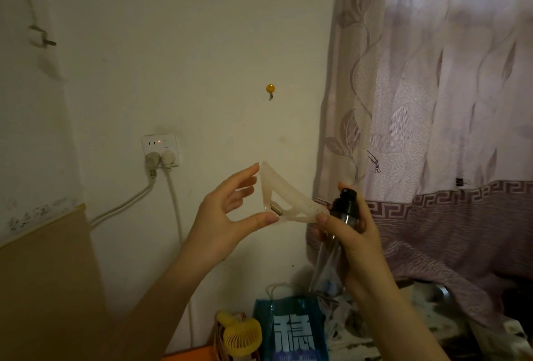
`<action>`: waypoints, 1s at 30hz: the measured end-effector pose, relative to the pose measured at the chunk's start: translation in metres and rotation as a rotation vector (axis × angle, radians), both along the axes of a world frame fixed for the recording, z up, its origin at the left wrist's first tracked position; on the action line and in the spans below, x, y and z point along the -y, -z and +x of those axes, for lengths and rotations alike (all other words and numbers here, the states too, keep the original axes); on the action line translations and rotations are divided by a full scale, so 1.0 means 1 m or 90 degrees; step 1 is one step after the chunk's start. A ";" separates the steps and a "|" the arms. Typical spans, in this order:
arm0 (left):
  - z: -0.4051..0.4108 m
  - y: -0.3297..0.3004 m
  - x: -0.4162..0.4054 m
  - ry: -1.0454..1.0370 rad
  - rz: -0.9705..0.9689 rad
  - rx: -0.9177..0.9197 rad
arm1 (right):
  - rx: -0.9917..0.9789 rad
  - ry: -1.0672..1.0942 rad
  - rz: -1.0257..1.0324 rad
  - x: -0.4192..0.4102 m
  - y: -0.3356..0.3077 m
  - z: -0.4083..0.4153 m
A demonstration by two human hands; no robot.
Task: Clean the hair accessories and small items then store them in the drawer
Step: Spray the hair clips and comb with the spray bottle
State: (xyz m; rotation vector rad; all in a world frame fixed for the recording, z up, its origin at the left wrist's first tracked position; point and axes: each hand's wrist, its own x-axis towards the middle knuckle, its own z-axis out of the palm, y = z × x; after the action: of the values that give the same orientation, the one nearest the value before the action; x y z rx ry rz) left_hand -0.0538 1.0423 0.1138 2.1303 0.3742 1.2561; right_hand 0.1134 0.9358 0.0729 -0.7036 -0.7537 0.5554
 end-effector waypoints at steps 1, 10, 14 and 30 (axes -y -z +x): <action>0.001 0.002 0.000 0.014 -0.011 -0.019 | -0.029 -0.023 0.000 -0.002 0.002 -0.001; 0.004 0.003 0.006 0.066 -0.008 -0.050 | -0.132 -0.137 -0.028 -0.011 0.016 -0.010; 0.004 0.004 0.007 0.070 -0.005 -0.053 | -0.131 -0.131 -0.036 -0.009 0.018 -0.013; 0.006 0.008 0.004 0.082 -0.059 -0.048 | 0.027 -0.052 -0.066 0.002 0.017 -0.016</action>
State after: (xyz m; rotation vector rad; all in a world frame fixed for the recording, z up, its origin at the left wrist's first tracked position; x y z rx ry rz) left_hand -0.0476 1.0380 0.1059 2.0926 0.3147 1.0680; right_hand 0.0978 0.9335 0.0556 -0.7848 -0.7998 0.6594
